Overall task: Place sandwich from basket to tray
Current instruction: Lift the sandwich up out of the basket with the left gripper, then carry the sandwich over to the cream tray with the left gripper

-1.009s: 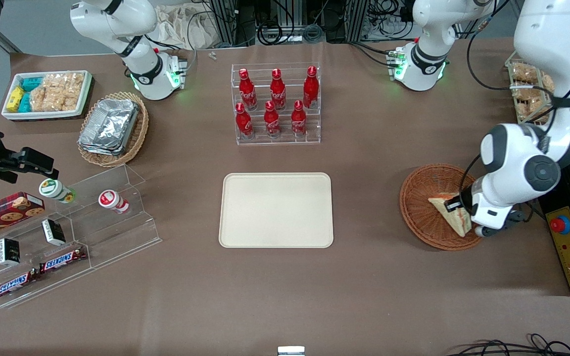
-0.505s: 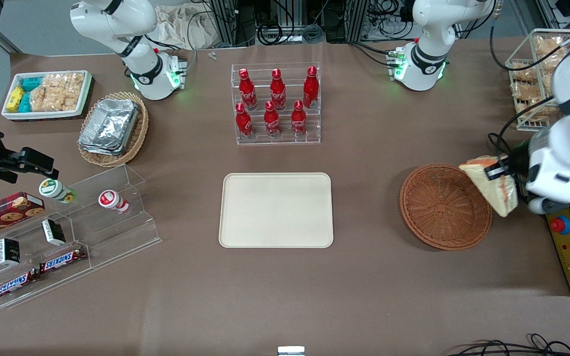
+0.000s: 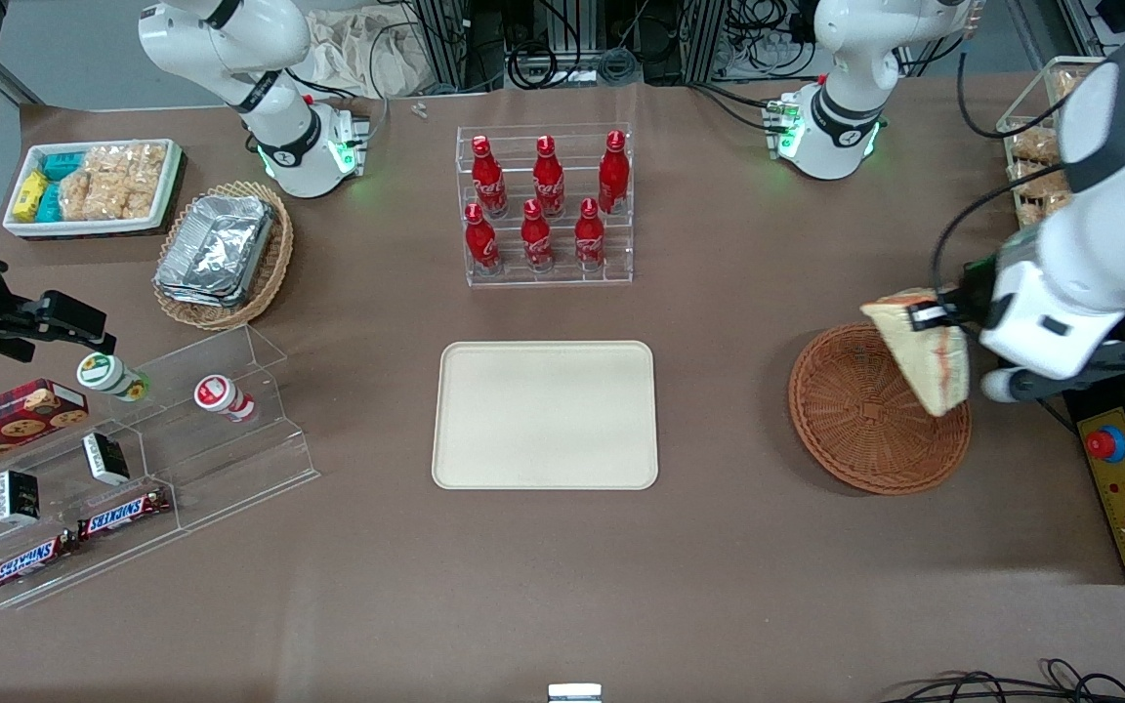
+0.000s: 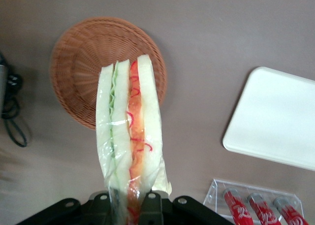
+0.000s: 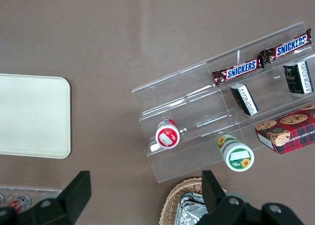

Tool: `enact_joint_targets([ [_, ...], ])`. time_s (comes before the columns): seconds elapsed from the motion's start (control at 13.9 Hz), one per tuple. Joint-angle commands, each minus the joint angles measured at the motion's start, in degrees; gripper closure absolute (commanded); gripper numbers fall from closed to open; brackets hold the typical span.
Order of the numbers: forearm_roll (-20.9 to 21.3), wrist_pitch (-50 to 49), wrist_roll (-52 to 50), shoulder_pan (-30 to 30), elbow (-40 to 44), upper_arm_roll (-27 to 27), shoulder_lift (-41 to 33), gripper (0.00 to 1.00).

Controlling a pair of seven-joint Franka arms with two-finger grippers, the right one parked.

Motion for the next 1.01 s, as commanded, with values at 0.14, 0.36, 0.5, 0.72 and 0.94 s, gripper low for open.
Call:
enact_joint_targets([
  [0.14, -1.7, 7.1, -3.6, -2.2, -4.0, -2.5, 1.8, 1.0],
  [0.36, -1.7, 14.9, -4.7, -4.6, -10.3, -2.5, 2.2, 1.0],
  [0.5, -1.6, 20.8, -4.8, -6.4, -14.5, -2.5, 3.4, 1.0],
  [0.72, 0.0, 24.7, -7.0, -10.1, -15.5, -2.4, 7.7, 1.0],
  [0.94, 4.6, 30.4, -13.3, -15.6, -15.1, -2.4, 13.5, 1.0],
])
